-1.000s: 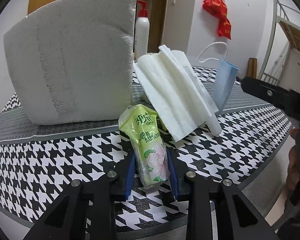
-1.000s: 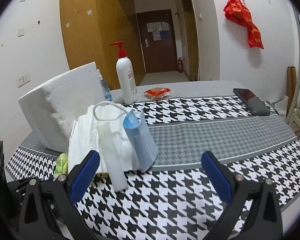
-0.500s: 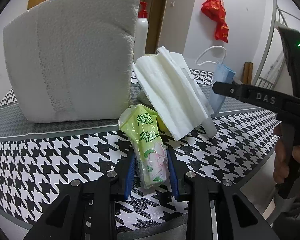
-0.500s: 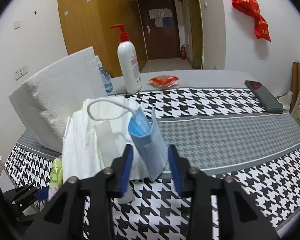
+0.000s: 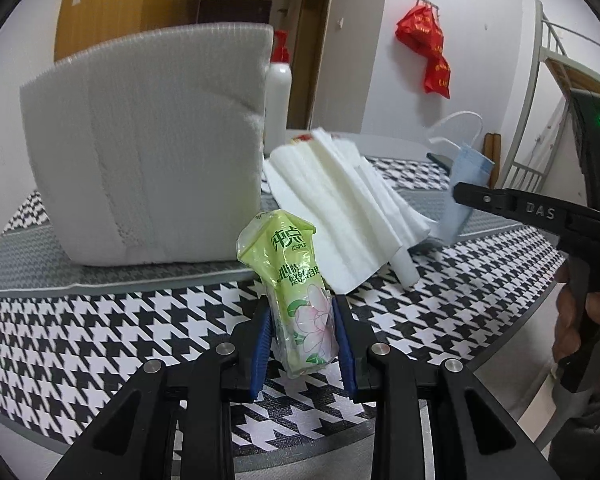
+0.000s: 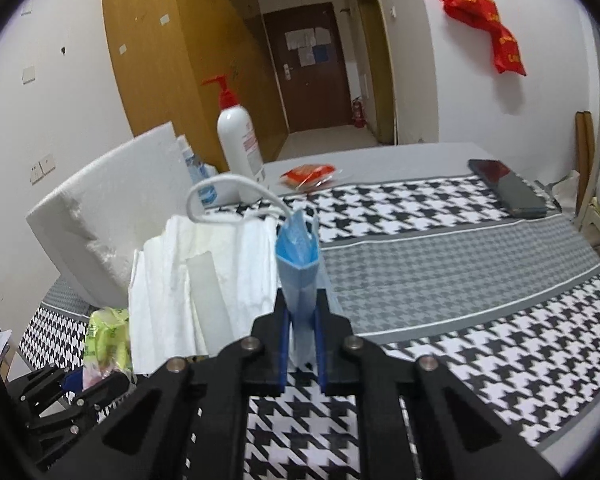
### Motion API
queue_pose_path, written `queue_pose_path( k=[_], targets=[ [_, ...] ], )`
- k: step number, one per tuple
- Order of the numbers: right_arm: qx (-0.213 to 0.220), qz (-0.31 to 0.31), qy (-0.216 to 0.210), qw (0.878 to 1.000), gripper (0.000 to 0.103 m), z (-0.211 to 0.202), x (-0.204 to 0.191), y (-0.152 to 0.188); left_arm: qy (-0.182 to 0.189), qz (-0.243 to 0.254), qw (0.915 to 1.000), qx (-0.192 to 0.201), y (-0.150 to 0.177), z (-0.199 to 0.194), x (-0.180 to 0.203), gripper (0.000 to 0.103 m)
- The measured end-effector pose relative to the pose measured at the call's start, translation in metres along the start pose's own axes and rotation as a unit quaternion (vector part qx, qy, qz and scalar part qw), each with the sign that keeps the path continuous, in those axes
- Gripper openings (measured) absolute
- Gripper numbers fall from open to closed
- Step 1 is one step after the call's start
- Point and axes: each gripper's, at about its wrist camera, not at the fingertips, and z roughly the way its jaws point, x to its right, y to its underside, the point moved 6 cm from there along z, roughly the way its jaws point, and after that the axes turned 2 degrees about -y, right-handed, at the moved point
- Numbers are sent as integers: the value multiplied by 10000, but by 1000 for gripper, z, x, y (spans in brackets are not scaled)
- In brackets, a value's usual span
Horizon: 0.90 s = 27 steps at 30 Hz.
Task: Organize soft objects
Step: 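Lift the package and mask and carry both toward the white foam box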
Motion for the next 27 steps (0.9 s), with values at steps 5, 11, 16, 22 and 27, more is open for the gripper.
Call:
queue_pose_path(
  k=[5, 11, 16, 22, 27],
  targets=[
    [254, 102, 111, 9996, 14, -26, 12, -5, -23, 5, 9999, 109, -2, -14, 0, 31],
    [502, 181, 154, 9985, 14, -53, 21, -7, -31, 103, 9995, 294, -1, -36, 0, 31],
    [602, 201, 114, 9979, 14, -66, 21, -5, -7, 147, 9991, 398, 0, -50, 1, 31],
    [681, 147, 29, 9976, 14, -77, 18, -4, 1, 216, 9983, 534, -1, -65, 1, 31],
    [749, 100, -62, 9971, 14, -85, 14, -4, -12, 230, 9980, 592, -4, -72, 1, 31]
  ],
)
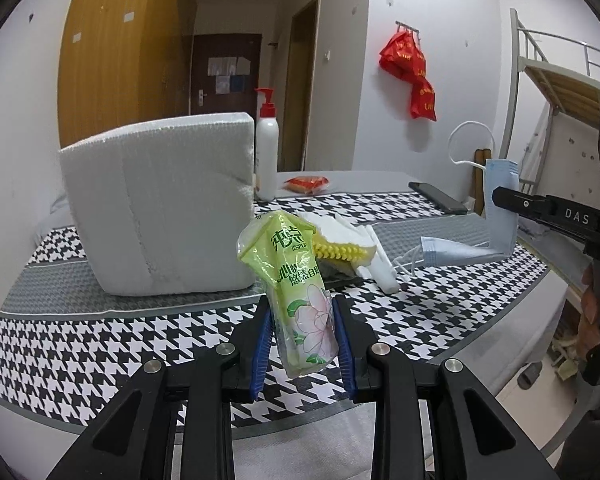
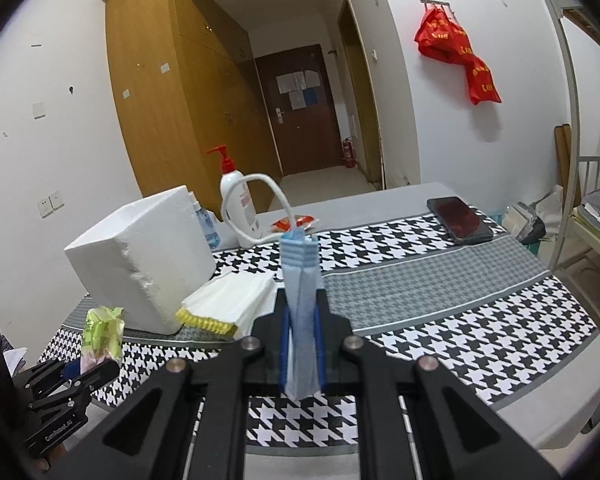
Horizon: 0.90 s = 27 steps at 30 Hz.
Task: Organize soft objects
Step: 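Lift the package and mask and carry both toward the white foam box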
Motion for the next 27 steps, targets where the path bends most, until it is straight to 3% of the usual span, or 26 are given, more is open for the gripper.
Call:
queue_pose_path(
  k=[14, 27],
  targets=[
    [117, -201, -250, 9994, 14, -12, -24, -6, -51, 159, 9994, 310, -20, -18, 5, 31],
    [176, -477, -663, 9965, 14, -13, -62, -9, -423, 51, 9977, 519, -22, -39, -14, 31]
  ],
)
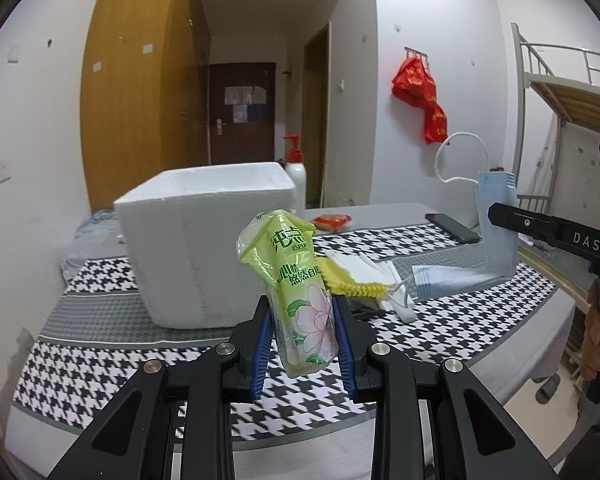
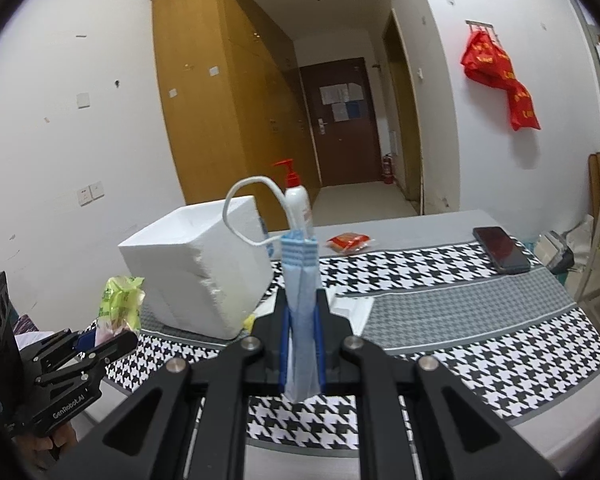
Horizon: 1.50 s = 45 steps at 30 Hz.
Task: Organize soft objects
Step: 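Lift the package and mask and carry both toward the white foam box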
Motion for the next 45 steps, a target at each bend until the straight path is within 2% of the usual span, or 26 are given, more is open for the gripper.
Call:
queue_pose_path(
  k=[15, 22, 33, 45],
  targets=[
    [-33, -283, -517, 9983, 14, 12, -42, -4, -415, -172, 9989, 134, 2, -19, -29, 31],
    [-42, -351, -596, 9976, 14, 16, -54, -8, -536, -194, 9981, 224, -2, -26, -40, 31],
    [11, -479, -633, 9968, 14, 18, -67, -22, -548, -170, 9978, 319, -10, -32, -54, 31],
    [186, -796, -733, 9940, 14, 21, -89, -49, -581, -99, 9971, 477, -34, -35, -64, 31]
  ],
)
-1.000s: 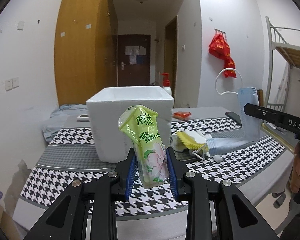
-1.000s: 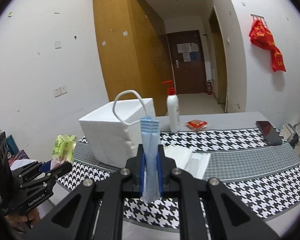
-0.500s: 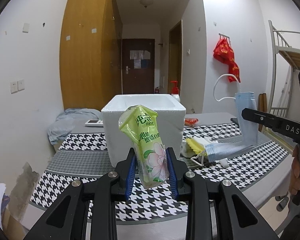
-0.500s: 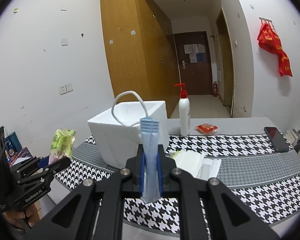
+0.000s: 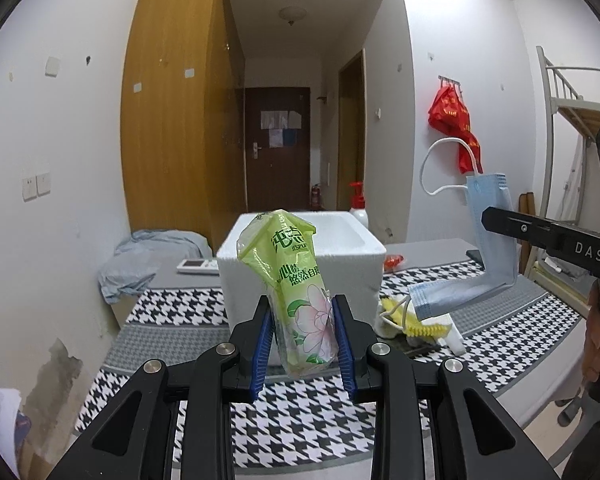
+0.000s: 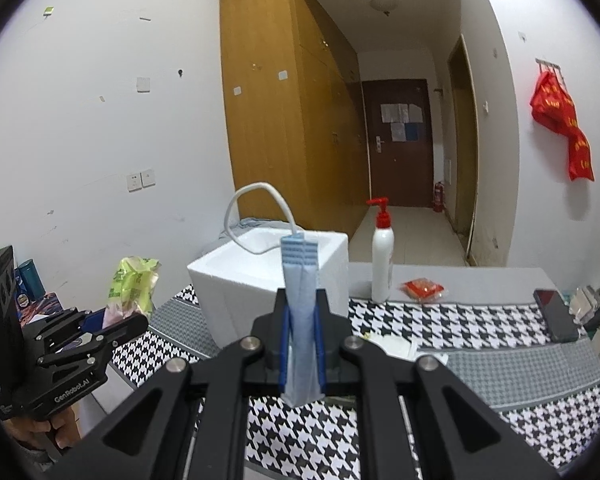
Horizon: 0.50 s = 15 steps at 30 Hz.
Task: Organize soft objects
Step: 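Lift the package and mask and carry both toward the white foam box, then lower the blue mask into the foam box and open the right gripper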
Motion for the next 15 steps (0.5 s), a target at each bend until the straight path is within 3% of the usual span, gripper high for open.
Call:
queue_pose_path(
  k=[15],
  targets=[
    [197, -215, -153, 9995, 14, 14, -10, -37, 167, 103, 9996, 207, -40, 3, -2, 31]
  ],
)
